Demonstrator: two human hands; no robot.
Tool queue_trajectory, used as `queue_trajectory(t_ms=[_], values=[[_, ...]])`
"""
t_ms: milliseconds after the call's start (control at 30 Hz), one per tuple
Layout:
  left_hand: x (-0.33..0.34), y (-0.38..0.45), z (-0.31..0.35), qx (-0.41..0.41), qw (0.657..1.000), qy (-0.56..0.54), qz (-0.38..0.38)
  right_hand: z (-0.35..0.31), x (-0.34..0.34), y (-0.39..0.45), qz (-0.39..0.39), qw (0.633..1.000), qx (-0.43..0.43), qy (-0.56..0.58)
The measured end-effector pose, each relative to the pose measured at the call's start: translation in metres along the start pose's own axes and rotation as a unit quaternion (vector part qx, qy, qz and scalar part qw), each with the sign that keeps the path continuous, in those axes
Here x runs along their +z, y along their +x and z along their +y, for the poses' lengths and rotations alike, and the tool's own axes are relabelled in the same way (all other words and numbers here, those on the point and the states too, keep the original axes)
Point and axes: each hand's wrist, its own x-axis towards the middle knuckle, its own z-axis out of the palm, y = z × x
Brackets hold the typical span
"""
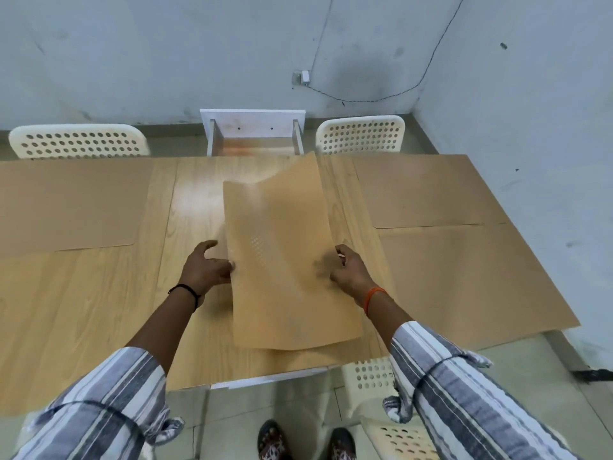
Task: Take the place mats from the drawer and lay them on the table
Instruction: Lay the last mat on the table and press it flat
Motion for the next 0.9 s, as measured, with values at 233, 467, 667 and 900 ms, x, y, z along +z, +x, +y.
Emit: queue_trajectory(t_ms=[233, 467, 667, 900], values=[[0.031, -0.018, -0.010, 0.012, 0.996, 0.080, 0.047, 0.009, -0.008, -0.027, 0.054, 0.998, 0.008, -0.012], [0.022, -0.062, 0.002, 0.053, 0.993, 0.071, 0.074, 0.002, -0.027, -0.043, 0.055, 0.996, -0.064, -0.030], [-0.001, -0.119, 0.002, 0.073, 0.992, 0.014, 0.098, -0.015, -0.037, -0.065, 0.039, 0.986, -0.161, 0.035], [-0.044, -0.183, -0.030, 0.066, 0.984, -0.087, 0.143, -0.053, 0.005, -0.086, -0.046, 0.960, -0.275, -0.018]])
